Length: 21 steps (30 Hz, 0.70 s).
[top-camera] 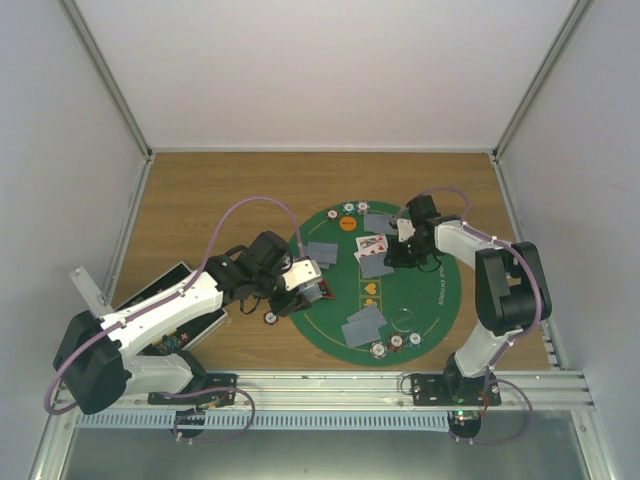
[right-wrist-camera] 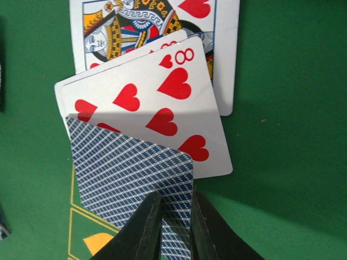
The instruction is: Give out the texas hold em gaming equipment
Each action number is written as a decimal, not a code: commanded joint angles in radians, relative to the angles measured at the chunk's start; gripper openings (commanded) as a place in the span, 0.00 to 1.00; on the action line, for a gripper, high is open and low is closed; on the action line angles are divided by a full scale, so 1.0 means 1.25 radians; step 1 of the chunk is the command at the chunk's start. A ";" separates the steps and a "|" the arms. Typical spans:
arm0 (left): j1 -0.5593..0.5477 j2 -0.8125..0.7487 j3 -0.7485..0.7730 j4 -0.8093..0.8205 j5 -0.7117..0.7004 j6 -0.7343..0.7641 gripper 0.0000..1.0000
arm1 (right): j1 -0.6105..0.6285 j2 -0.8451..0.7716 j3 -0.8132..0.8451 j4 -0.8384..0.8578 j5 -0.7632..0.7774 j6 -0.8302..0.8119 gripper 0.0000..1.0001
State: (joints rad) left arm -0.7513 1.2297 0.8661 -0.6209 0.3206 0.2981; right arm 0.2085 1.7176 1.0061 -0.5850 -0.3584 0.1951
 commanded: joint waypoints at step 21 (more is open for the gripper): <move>-0.004 -0.015 0.009 0.029 0.003 0.003 0.52 | 0.060 -0.210 0.011 -0.012 -0.317 0.056 0.87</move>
State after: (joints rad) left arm -0.7513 1.2297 0.8661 -0.6205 0.3206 0.2985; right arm 0.2005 1.5089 1.0176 -0.6609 -0.5240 0.2184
